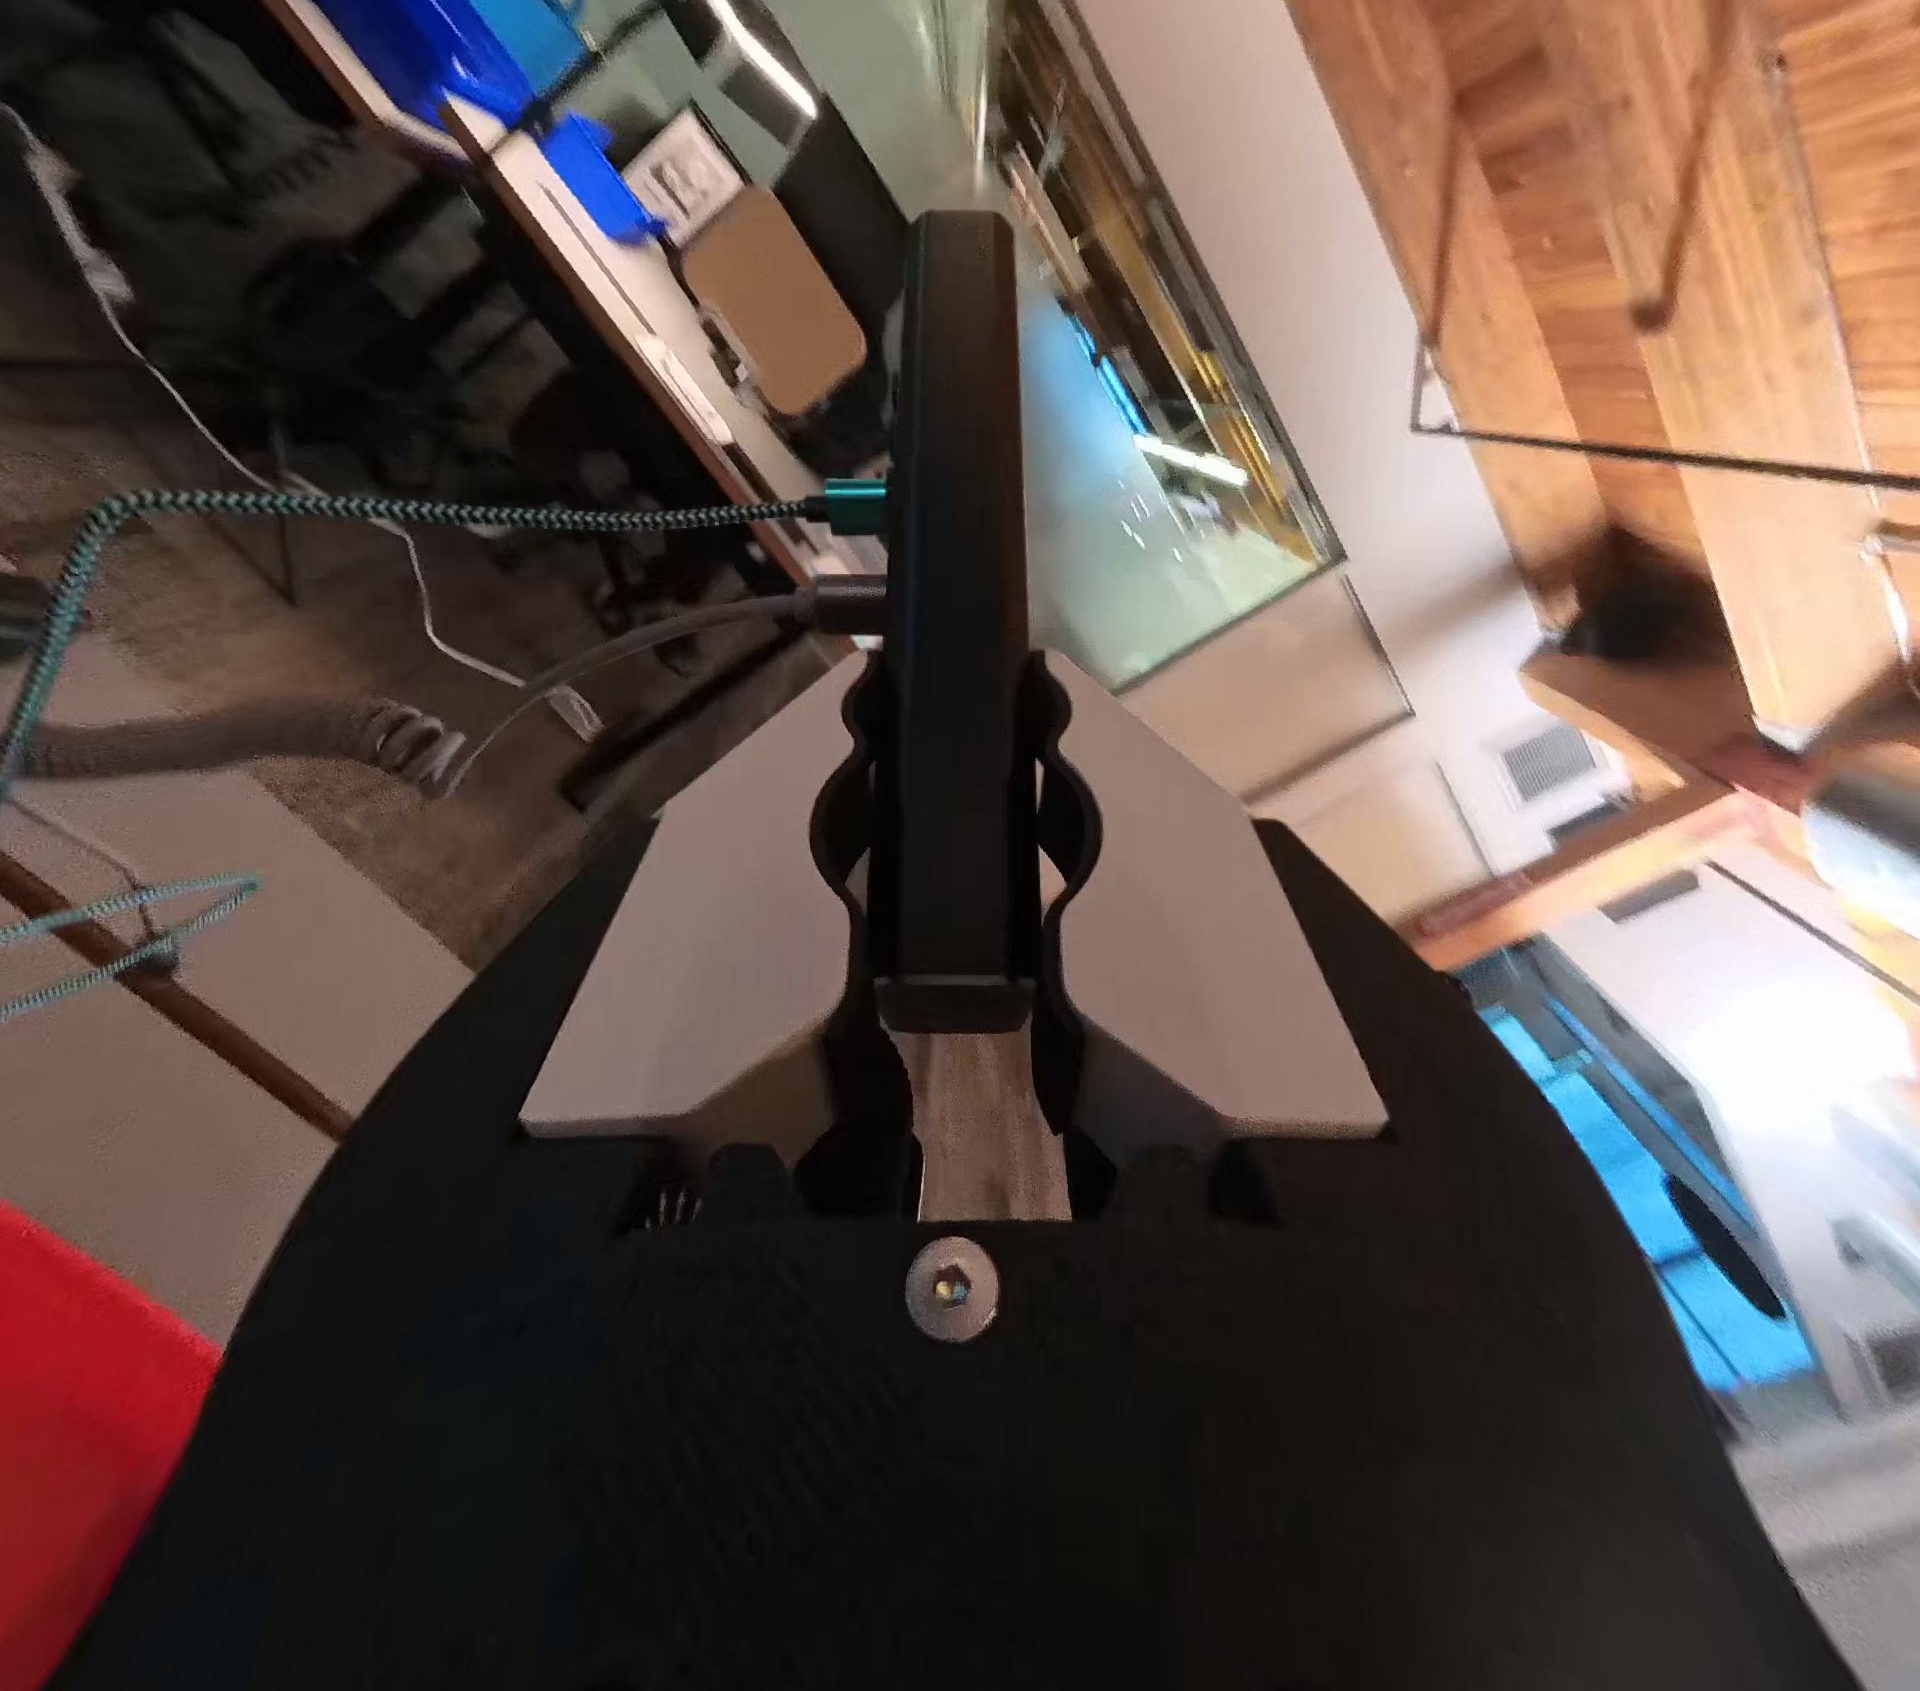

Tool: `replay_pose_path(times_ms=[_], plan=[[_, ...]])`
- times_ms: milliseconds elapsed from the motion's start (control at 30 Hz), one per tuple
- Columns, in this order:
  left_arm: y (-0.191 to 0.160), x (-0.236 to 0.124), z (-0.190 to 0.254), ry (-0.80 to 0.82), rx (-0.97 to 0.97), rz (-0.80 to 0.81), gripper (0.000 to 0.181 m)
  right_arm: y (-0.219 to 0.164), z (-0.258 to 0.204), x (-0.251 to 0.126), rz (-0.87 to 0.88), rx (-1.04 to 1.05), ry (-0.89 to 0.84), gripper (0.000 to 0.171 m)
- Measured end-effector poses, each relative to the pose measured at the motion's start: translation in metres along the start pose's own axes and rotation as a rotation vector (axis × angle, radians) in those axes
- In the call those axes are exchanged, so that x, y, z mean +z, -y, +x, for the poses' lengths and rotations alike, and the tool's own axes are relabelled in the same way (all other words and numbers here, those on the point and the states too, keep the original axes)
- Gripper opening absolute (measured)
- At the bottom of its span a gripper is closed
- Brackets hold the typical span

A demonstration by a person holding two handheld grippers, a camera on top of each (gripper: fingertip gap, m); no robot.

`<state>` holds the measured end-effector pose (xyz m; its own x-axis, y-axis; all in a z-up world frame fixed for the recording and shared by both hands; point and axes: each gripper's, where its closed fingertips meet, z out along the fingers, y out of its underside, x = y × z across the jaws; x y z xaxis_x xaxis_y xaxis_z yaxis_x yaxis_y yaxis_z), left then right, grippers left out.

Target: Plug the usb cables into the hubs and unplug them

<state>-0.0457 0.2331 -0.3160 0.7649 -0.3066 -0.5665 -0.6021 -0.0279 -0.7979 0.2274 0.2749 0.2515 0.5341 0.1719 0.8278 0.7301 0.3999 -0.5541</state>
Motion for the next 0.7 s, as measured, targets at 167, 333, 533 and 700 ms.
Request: replay_pose_path(times_ms=[167, 333, 533, 700], plan=[[0.001, 0.000, 0.003, -0.007, 0.022, 0.001, 0.088, -0.080, -0.007, -0.004, -0.247, -0.039, 0.065, 0.025], [0.001, 0.000, 0.006, -0.019, 0.029, 0.000, 0.087, -0.183, -0.065, -0.017, -0.432, -0.083, 0.194, 0.026], [0.000, 0.002, 0.010, -0.036, 0.035, -0.003, 0.086, -0.283, -0.162, -0.033, -0.533, -0.106, 0.389, 0.026], [-0.002, 0.002, 0.011, -0.042, 0.045, -0.007, 0.084, -0.323, -0.249, -0.043, -0.570, -0.134, 0.659, 0.026]])
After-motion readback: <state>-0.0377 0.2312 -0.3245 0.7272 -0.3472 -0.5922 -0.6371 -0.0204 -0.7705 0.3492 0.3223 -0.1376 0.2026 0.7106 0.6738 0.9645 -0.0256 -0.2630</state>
